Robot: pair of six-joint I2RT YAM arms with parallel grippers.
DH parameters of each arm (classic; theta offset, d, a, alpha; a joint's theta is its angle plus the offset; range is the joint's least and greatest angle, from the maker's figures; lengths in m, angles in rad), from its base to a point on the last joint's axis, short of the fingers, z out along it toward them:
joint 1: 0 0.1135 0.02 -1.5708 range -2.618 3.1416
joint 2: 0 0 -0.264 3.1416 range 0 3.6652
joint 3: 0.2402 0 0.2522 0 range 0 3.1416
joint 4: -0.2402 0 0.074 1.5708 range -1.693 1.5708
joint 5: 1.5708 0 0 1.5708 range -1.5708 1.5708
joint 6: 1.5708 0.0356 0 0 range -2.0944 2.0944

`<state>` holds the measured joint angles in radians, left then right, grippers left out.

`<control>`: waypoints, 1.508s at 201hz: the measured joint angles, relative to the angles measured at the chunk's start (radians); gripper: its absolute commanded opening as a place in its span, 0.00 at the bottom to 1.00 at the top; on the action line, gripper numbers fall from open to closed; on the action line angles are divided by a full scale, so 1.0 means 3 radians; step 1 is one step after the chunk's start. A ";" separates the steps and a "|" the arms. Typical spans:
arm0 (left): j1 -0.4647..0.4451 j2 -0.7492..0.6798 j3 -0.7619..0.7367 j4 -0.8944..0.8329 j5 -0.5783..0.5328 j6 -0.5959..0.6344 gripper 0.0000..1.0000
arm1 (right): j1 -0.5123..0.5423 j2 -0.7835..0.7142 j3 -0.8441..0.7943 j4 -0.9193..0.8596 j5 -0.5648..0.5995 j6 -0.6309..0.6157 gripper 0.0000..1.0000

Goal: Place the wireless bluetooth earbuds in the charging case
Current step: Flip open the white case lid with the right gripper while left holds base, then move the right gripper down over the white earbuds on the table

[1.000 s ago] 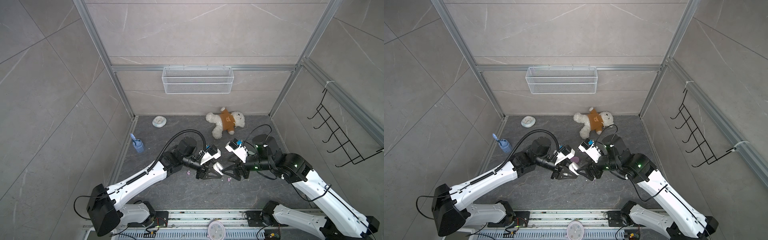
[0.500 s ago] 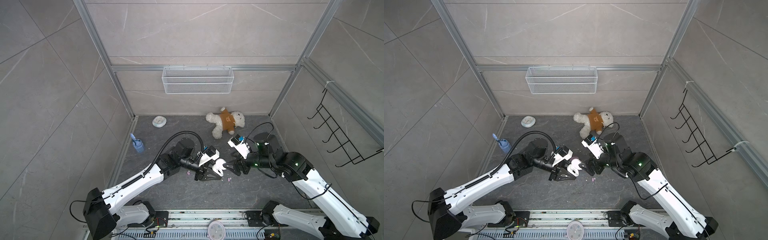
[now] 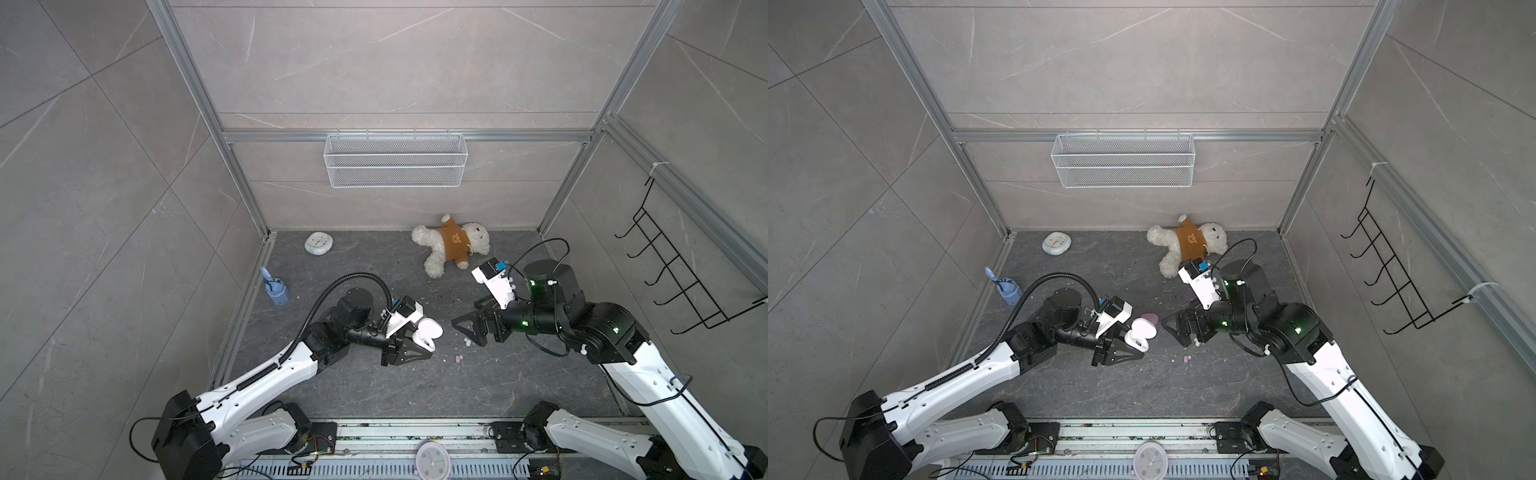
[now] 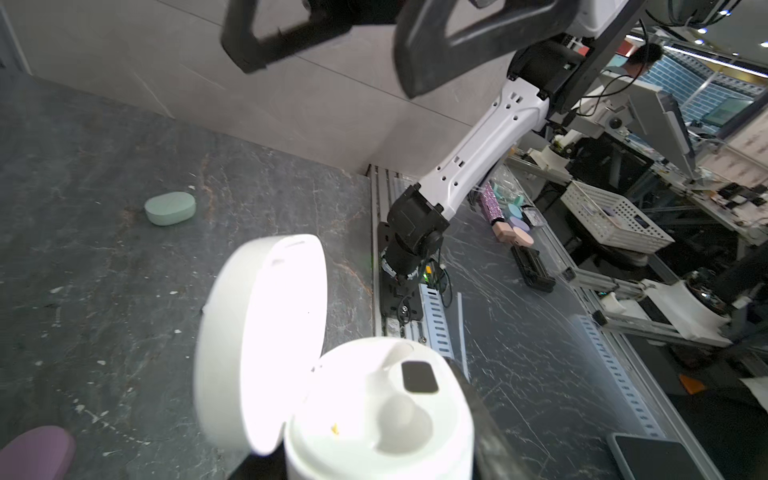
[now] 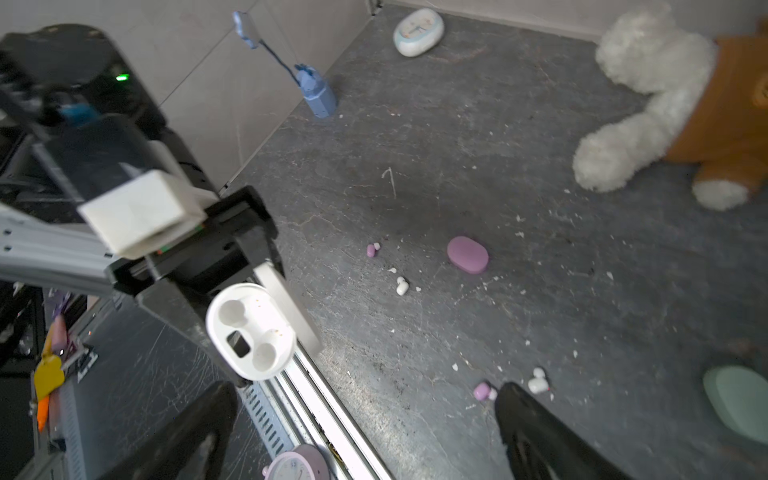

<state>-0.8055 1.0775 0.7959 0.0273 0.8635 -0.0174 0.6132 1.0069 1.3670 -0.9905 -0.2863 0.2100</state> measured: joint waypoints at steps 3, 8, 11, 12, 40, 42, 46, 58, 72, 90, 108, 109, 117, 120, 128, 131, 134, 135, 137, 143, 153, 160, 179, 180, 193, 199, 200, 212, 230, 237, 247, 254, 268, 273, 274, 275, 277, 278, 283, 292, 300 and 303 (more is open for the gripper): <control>0.0010 -0.0024 -0.0013 0.0024 -0.0006 -0.0008 0.33 | -0.0019 -0.0001 -0.0015 -0.0005 0.0034 0.0053 1.00; 0.0025 -0.0070 -0.0038 0.0066 -0.0024 -0.0020 0.33 | -0.0053 -0.0004 -0.0061 -0.0019 0.0089 0.0144 1.00; 0.0034 -0.0092 -0.0055 0.0094 -0.0038 -0.0023 0.33 | -0.0074 -0.0006 -0.0094 -0.0020 0.0116 0.0198 1.00; 0.0036 -0.0097 -0.0058 0.0100 -0.0042 -0.0023 0.33 | -0.0083 -0.0009 -0.0113 -0.0023 0.0130 0.0219 1.00; 0.0090 -0.0272 -0.0217 0.0403 -0.0178 -0.0092 0.33 | -0.0342 0.0001 -0.0739 0.0001 0.0299 0.0759 1.00; 0.0093 -0.0277 -0.0230 0.0435 -0.0184 -0.0103 0.33 | -0.0362 0.0011 -0.0799 0.0008 0.0303 0.0807 1.00; 0.0100 -0.0285 -0.0253 0.0490 -0.0206 -0.0112 0.33 | -0.0395 0.0028 -0.0894 0.0022 0.0308 0.0877 1.00; 0.0127 -0.0285 -0.0312 0.0665 -0.0264 -0.0161 0.33 | -0.0498 0.0094 -0.1207 0.0098 0.0331 0.1100 1.00; 0.0153 -0.0254 -0.0345 0.0800 -0.0296 -0.0198 0.33 | -0.0600 0.0182 -0.1507 0.0217 0.0343 0.1330 0.99; 0.0188 -0.0207 -0.0345 0.0910 -0.0324 -0.0209 0.33 | -0.0647 0.0350 -0.1747 0.0412 0.0348 0.1521 0.96; 0.0243 -0.0187 -0.0345 0.0969 -0.0320 -0.0210 0.33 | -0.0647 0.0635 -0.1780 0.0551 0.0435 0.1586 0.89; 0.0245 -0.0187 -0.0345 0.0971 -0.0320 -0.0210 0.33 | -0.0647 0.0647 -0.1780 0.0558 0.0443 0.1581 0.89; 0.0273 -0.0187 -0.0345 0.0985 -0.0317 -0.0211 0.33 | -0.0647 0.0776 -0.1781 0.0629 0.0501 0.1570 0.87; 0.0281 -0.0187 -0.0345 0.0988 -0.0315 -0.0210 0.33 | -0.0647 0.0814 -0.1781 0.0651 0.0523 0.1573 0.86; 0.0304 -0.0187 -0.0345 0.0998 -0.0314 -0.0210 0.33 | -0.0650 0.0924 -0.1784 0.0707 0.0586 0.1556 0.84; 0.0313 -0.0187 -0.0345 0.1001 -0.0314 -0.0211 0.33 | -0.0650 0.0961 -0.1784 0.0725 0.0603 0.1540 0.84; 0.0318 -0.0186 -0.0345 0.1005 -0.0313 -0.0211 0.33 | -0.0650 0.0998 -0.1784 0.0744 0.0627 0.1536 0.84; 0.0320 -0.0186 -0.0345 0.1006 -0.0314 -0.0211 0.33 | -0.0650 0.1006 -0.1784 0.0746 0.0631 0.1534 0.84; 0.0326 -0.0186 -0.0345 0.1008 -0.0313 -0.0211 0.33 | -0.0650 0.1035 -0.1784 0.0757 0.0650 0.1518 0.83; 0.0334 -0.0184 -0.0345 0.1011 -0.0313 -0.0211 0.33 | -0.0650 0.1100 -0.1781 0.0777 0.0692 0.1503 0.82; 0.0352 -0.0178 -0.0345 0.1026 -0.0312 -0.0215 0.33 | -0.0647 0.1218 -0.1779 0.0800 0.0755 0.1467 0.80; 0.0360 -0.0168 -0.0345 0.1043 -0.0310 -0.0220 0.33 | -0.0642 0.1311 -0.1774 0.0818 0.0807 0.1442 0.78; 0.0378 -0.0128 -0.0345 0.1062 -0.0299 -0.0228 0.32 | -0.0603 0.1544 -0.1729 0.0839 0.0923 0.1366 0.75; 0.0379 -0.0125 -0.0345 0.1063 -0.0296 -0.0229 0.32 | -0.0600 0.1551 -0.1726 0.0838 0.0927 0.1367 0.75; 0.0390 -0.0086 -0.0343 0.1062 -0.0276 -0.0244 0.32 | -0.0549 0.1701 -0.1667 0.0847 0.1007 0.1326 0.75; 0.0398 -0.0071 -0.0342 0.1062 -0.0271 -0.0247 0.32 | -0.0521 0.1765 -0.1639 0.0853 0.1045 0.1316 0.75; 0.0398 -0.0066 -0.0342 0.1061 -0.0268 -0.0247 0.32 | -0.0519 0.1771 -0.1637 0.0853 0.1049 0.1315 0.75; 0.0411 -0.0041 -0.0342 0.1061 -0.0253 -0.0253 0.32 | -0.0476 0.1862 -0.1595 0.0853 0.1115 0.1294 0.75; 0.0426 -0.0023 -0.0342 0.1061 -0.0248 -0.0266 0.32 | -0.0458 0.1942 -0.1560 0.0851 0.1213 0.1282 0.74; 0.0434 -0.0019 -0.0342 0.1061 -0.0247 -0.0268 0.32 | -0.0458 0.1956 -0.1556 0.0847 0.1249 0.1279 0.74; 0.0441 -0.0017 -0.0340 0.1061 -0.0242 -0.0270 0.32 | -0.0458 0.1966 -0.1550 0.0837 0.1306 0.1278 0.74; 0.0444 -0.0013 -0.0336 0.1061 -0.0238 -0.0270 0.32 | -0.0458 0.1967 -0.1550 0.0827 0.1338 0.1278 0.74; 0.0448 -0.0010 -0.0329 0.1061 -0.0234 -0.0270 0.31 | -0.0459 0.1967 -0.1550 0.0795 0.1400 0.1279 0.74; 0.0448 -0.0009 -0.0329 0.1061 -0.0231 -0.0270 0.31 | -0.0462 0.1967 -0.1550 0.0783 0.1418 0.1278 0.74; 0.0448 -0.0009 -0.0328 0.1061 -0.0231 -0.0270 0.31 | -0.0463 0.1967 -0.1550 0.0779 0.1422 0.1280 0.74; 0.0448 -0.0009 -0.0328 0.1061 -0.0230 -0.0270 0.32 | -0.0464 0.1967 -0.1550 0.0778 0.1425 0.1279 0.74; 0.0448 -0.0009 -0.0328 0.1061 -0.0229 -0.0270 0.31 | -0.0465 0.1967 -0.1550 0.0774 0.1431 0.1279 0.74; 0.0448 -0.0009 -0.0328 0.1061 -0.0229 -0.0270 0.31 | -0.0467 0.1967 -0.1550 0.0773 0.1433 0.1279 0.74; 0.0448 -0.0009 -0.0327 0.1061 -0.0228 -0.0270 0.31 | -0.0470 0.1967 -0.1550 0.0765 0.1448 0.1279 0.74; 0.0448 -0.0009 -0.0324 0.1061 -0.0226 -0.0270 0.31 | -0.0477 0.1967 -0.1550 0.0755 0.1472 0.1279 0.73; 0.0448 -0.0009 -0.0323 0.1061 -0.0226 -0.0270 0.31 | -0.0486 0.1967 -0.1550 0.0746 0.1489 0.1279 0.73; 0.0448 -0.0009 -0.0323 0.1061 -0.0226 -0.0270 0.31 | -0.0490 0.1968 -0.1550 0.0740 0.1495 0.1279 0.73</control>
<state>-0.6712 1.0748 0.6991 0.3454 0.7956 -0.0982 0.4664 1.5974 0.9020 -0.7685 0.1623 0.5938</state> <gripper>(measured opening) 0.414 0.734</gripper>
